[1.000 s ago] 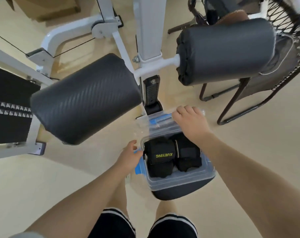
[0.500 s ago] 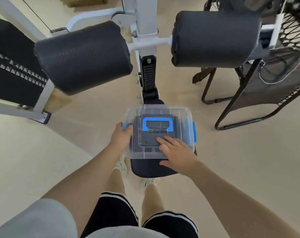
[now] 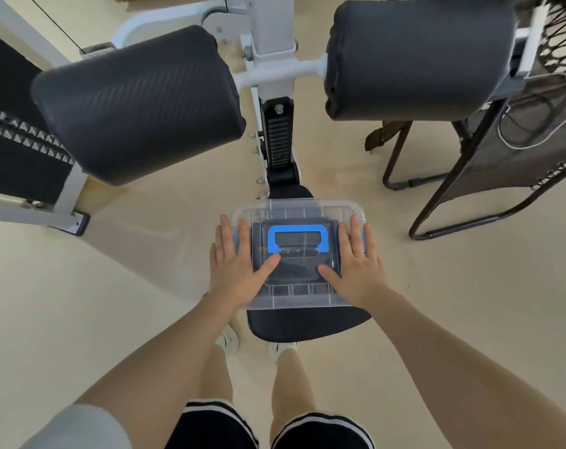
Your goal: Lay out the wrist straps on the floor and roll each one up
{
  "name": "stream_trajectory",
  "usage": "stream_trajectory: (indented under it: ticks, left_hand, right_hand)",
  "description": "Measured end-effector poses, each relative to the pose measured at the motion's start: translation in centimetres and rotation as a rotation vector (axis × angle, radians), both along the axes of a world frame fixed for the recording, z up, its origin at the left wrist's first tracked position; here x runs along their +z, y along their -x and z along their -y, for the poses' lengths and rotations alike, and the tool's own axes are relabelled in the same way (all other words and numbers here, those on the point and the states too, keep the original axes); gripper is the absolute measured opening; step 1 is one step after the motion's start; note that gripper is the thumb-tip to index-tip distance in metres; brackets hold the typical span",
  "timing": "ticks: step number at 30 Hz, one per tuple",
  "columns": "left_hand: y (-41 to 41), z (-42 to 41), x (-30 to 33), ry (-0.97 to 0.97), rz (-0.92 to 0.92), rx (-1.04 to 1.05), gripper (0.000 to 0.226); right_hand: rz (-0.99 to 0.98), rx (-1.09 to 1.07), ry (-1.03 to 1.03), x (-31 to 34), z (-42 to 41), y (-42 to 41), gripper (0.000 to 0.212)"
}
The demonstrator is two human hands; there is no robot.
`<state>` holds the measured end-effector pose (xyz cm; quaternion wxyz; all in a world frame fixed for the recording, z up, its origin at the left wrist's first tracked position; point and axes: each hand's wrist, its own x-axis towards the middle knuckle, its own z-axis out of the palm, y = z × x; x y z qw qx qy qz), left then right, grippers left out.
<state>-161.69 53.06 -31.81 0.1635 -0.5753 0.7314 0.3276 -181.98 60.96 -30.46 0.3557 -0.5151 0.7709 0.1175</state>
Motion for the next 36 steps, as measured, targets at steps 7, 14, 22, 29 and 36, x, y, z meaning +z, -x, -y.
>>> stream_trajectory:
  ticks: [7,14,22,29,36]
  left_hand:
    - [-0.8,0.4,-0.7,0.207,0.079,-0.424,0.09]
    - [3.5,0.7,1.8,-0.076,0.114,-0.311,0.118]
    - [4.8,0.0,1.3,-0.13,0.241,-0.374,0.125]
    - [4.8,0.0,1.1,-0.113,0.248,-0.381,0.126]
    - [4.3,0.1,0.9,-0.1,0.174,-0.34,0.117]
  right_hand:
    - [-0.015,-0.01,-0.016,-0.1,0.0,-0.1,0.083]
    - [0.022,-0.07,-0.034,-0.2,0.5,0.2,0.084]
    - [0.431,-0.914,0.057,-1.0,0.3,2.0,0.102]
    - [0.425,-0.964,0.165,0.4,0.5,3.1,0.042]
    - [-0.065,-0.564,0.13,1.4,1.3,0.3,0.033]
